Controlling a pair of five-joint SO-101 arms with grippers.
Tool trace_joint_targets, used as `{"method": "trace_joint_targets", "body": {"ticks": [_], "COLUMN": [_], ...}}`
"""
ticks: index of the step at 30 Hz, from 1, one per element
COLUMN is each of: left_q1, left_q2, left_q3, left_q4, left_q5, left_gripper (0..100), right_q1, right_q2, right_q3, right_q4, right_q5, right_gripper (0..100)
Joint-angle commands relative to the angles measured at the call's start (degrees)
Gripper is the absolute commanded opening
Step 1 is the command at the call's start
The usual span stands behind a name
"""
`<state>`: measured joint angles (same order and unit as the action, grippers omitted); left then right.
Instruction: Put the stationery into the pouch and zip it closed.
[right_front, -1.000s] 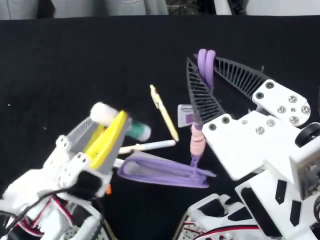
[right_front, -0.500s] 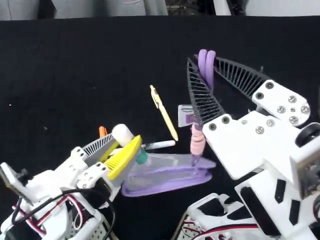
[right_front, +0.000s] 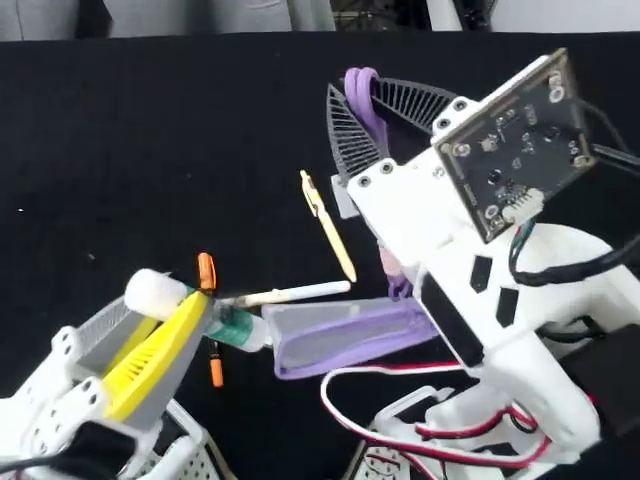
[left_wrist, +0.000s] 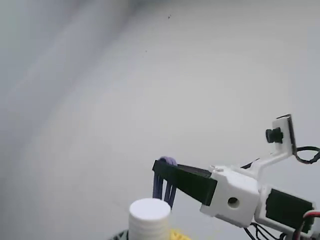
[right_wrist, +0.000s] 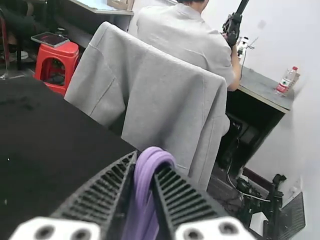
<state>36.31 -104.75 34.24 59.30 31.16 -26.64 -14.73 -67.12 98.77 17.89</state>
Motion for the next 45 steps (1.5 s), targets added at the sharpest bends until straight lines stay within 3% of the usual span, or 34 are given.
{"method": "trace_joint_targets", "body": {"ticks": [1, 7, 18, 23, 30, 35, 38, 42, 45], "left_q1": [0.7, 9.0, 10.1, 10.1, 9.5, 9.5, 9.5, 9.5, 9.5], "left_q2": [0.4, 0.4, 0.4, 0.3, 0.3, 0.3, 0.3, 0.4, 0.4], "left_q3": [4.5, 9.8, 15.4, 24.7, 34.6, 38.8, 37.5, 31.9, 28.1], "left_q4": [-1.5, -6.7, -7.1, -13.7, -22.2, -23.1, -19.3, -9.0, -4.2], "left_q5": [1.2, 1.0, 0.3, -9.0, -15.6, -21.6, -22.5, -16.5, -14.9], "left_gripper": [3, 3, 3, 3, 3, 3, 13, 33, 37], "right_q1": [-0.4, -0.4, -0.4, -0.4, -0.4, 4.1, 7.4, 7.8, 7.8], "right_q2": [0.2, 0.7, 0.8, 0.8, 0.7, 0.7, 0.7, 0.7, 0.7], "right_q3": [-0.6, -0.1, 0.0, 0.0, 0.0, -0.3, -0.1, 0.0, 0.0], "right_q4": [-1.3, -2.3, -3.3, -3.3, -3.3, -4.1, -4.9, -5.2, -5.3], "right_q5": [0.3, 0.2, 0.2, 0.2, 0.3, 0.2, 0.2, 0.2, 0.2], "right_gripper": [1.1, 1.1, 1.1, 1.1, 1.1, 1.1, 1.1, 1.1, 1.1]}}
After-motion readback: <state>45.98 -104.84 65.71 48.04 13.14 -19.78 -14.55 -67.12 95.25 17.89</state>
